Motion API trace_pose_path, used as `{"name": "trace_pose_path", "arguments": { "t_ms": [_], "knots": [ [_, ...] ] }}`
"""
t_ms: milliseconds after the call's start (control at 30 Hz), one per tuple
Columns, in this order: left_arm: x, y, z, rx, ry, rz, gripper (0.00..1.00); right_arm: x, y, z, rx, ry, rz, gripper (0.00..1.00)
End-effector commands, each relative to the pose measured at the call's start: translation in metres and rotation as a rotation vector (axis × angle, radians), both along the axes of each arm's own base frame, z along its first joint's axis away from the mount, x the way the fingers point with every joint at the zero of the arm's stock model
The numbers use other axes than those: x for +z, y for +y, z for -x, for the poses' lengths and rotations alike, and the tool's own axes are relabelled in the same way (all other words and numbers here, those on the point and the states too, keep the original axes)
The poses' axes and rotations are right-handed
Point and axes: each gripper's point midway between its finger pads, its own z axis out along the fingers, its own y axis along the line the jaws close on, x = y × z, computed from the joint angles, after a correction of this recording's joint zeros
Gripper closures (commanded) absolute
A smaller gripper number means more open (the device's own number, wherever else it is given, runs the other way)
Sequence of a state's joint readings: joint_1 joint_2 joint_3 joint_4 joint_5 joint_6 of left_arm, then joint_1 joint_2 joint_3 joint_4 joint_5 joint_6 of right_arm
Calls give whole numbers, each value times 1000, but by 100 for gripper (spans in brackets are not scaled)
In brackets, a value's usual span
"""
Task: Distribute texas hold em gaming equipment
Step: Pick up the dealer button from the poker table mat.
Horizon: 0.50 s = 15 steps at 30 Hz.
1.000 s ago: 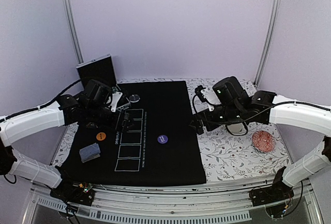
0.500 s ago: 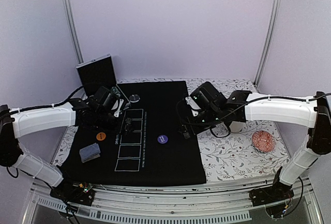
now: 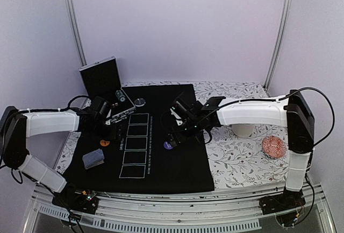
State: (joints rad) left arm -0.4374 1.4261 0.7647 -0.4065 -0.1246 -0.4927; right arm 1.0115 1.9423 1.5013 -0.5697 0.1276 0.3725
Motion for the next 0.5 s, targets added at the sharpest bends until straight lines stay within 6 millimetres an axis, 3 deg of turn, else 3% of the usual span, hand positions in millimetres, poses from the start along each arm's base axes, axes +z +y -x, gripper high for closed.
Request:
{"name": "trace_pose_path", "arguments": {
  "t_ms": [0,100,267,467],
  "knots": [
    [-7,16,-10,74,-20,19,13,-27,24,1,43,18,59,9],
    [-9,22,-13,92,-30,14,14,-39,35,-2,54,31,86,12],
    [-10,27,-17,116,-40,-9,17,-52,37,-8,49,22,126,12],
    [8,21,-35,111,-91,-17,25,-54,38,-6,63,32,126,12]
  ]
}}
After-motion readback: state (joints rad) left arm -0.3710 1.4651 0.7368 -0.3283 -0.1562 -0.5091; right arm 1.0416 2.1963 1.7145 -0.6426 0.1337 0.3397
